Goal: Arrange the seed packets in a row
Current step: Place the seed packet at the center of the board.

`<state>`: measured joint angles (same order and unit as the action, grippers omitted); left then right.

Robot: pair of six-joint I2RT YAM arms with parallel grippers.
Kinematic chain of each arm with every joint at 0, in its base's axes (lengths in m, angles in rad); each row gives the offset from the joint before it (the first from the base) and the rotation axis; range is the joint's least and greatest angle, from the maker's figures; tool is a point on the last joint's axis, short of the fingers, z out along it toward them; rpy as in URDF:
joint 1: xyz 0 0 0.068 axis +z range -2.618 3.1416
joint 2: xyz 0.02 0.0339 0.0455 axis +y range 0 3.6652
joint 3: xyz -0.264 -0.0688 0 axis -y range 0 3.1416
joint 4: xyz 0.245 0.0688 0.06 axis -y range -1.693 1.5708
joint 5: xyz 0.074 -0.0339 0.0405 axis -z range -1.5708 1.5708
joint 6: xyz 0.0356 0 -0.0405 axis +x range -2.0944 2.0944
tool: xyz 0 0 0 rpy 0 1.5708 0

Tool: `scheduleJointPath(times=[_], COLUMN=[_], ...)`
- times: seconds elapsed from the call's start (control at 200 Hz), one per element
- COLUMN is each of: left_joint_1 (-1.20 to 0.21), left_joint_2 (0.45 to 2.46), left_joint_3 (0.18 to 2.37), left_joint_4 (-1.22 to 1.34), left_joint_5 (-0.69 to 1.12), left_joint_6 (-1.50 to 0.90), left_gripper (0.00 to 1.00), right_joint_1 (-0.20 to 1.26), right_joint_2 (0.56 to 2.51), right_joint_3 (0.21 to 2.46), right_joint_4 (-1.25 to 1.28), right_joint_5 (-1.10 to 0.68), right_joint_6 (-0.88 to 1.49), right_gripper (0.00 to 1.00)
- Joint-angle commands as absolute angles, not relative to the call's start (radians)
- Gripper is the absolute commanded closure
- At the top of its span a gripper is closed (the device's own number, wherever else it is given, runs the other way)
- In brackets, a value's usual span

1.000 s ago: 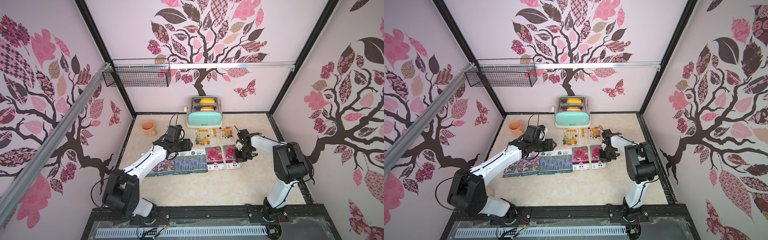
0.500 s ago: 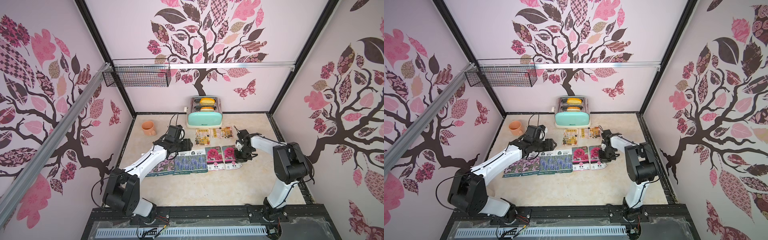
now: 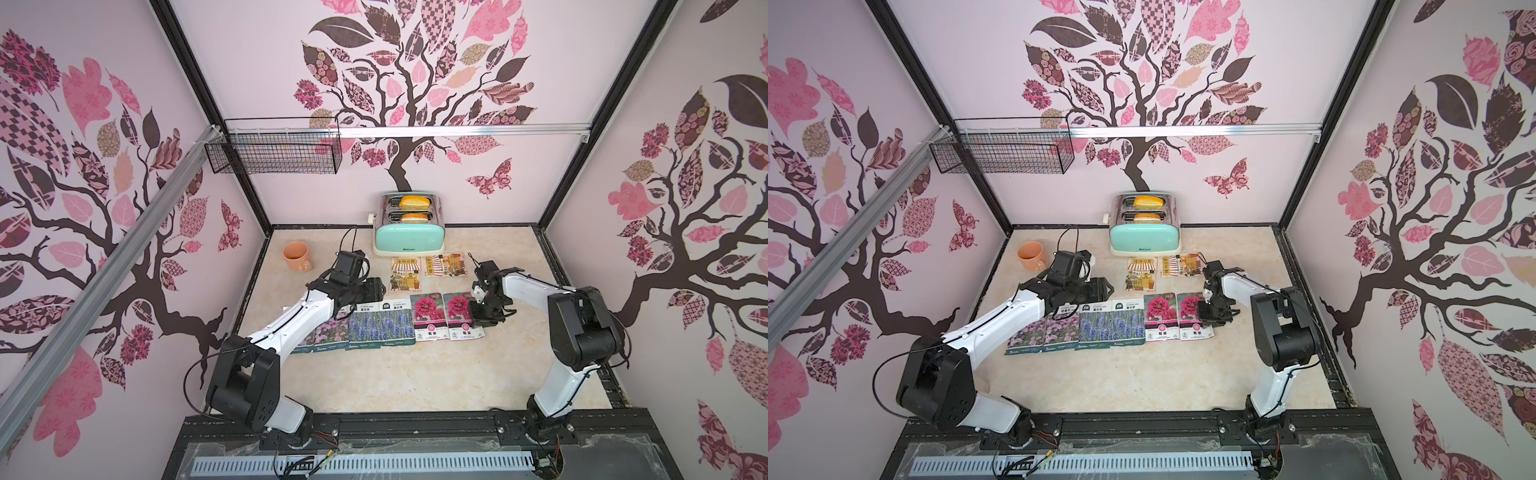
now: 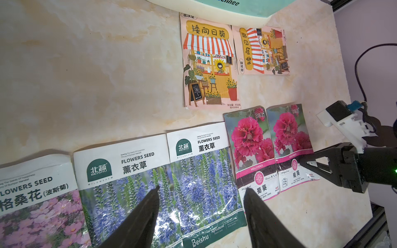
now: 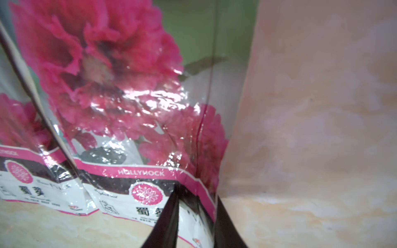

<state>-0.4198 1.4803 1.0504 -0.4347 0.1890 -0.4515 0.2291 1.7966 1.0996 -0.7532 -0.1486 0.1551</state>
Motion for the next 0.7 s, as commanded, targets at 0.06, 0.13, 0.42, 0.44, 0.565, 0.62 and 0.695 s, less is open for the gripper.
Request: scheduleJointPath(times=[0.06,0.13,0.42,0.44,0.565,0.62,0.695], left_joint_1=[-0.422,-0.422,-0.422,-0.422,-0.422,-0.422,-0.423], left_joint_2=[1.490,1.488,1.493,1.493,1.490,1.490,1.490], left_joint_3=[1.039,1.039,1.038,1.038,1.038,1.039,1.041], left_joint_4=[-0.417,-0.418,-0.418,-0.417,-0.417,-0.419,-0.425], left_joint_5=[0.199,0.197,0.193,0.193,0.191,0.186,0.175], left_joint_6=[-0.454,-0.454,-0.454,-0.454,-0.454,-0.456,-0.460], left_gripper=[0.35,0.35,0.35,0.35,0.35,0.34,0.32], right_joint_1=[0.236,0.235,0.236,0.236,0.236,0.236,0.235], right_joint_2=[1.799,1.796,1.768,1.765,1.742,1.731,1.705], right_joint_3=[1.099,1.101,1.098,1.098,1.101,1.107,1.120], right_joint_4=[-0.782,-0.784,-0.785,-0.785,-0.785,-0.792,-0.793], right_joint_5=[-0.112,-0.106,-0.063,-0.059,-0.019,-0.003,0.015], right_joint_6=[0.156,0.157,0.169,0.171,0.182,0.185,0.191], right_gripper=[0.66,0.64,0.49,0.48,0.36,0.32,0.27])
